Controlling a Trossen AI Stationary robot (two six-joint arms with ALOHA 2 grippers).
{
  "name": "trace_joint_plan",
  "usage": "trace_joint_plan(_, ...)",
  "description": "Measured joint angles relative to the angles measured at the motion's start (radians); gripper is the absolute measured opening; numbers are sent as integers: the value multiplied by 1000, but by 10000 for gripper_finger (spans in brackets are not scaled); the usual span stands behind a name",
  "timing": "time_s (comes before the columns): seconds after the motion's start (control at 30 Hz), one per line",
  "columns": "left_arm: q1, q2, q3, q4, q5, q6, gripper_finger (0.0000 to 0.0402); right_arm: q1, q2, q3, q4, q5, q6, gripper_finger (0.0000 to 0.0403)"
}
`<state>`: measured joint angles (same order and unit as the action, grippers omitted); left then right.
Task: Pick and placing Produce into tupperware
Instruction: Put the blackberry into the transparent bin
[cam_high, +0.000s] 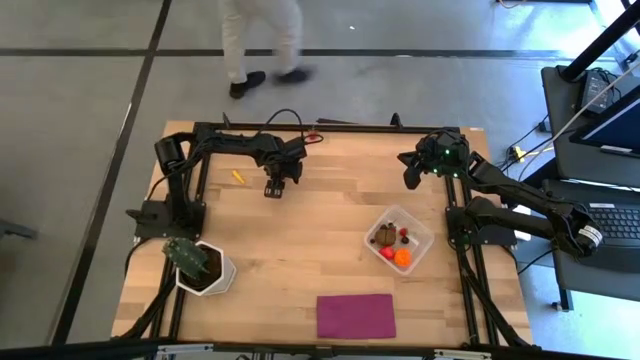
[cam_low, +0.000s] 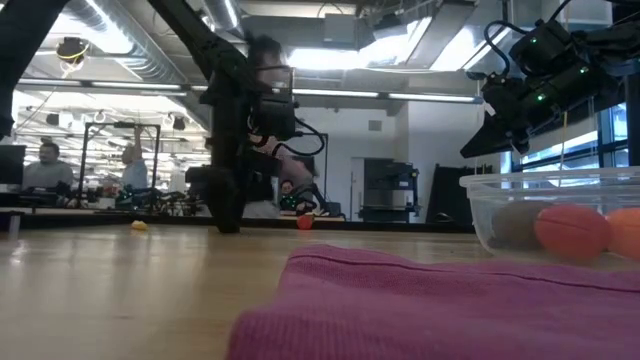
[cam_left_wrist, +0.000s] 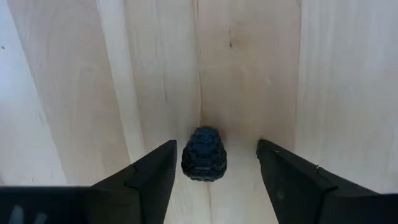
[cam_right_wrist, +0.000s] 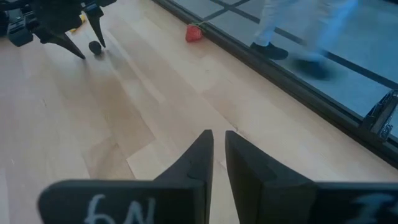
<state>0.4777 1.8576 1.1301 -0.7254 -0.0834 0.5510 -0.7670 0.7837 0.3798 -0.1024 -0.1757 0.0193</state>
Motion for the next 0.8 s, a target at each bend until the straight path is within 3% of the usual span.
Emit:
trace_joint_plan(0.57, -2, 1, -3, 4, 29, -60, 113, 0, 0, 0, 0, 0, 2, 46)
trace_joint_plan(0.8, -14, 4, 9, -7, 38, -177, 88, 0, 0, 0, 0, 0, 2, 46)
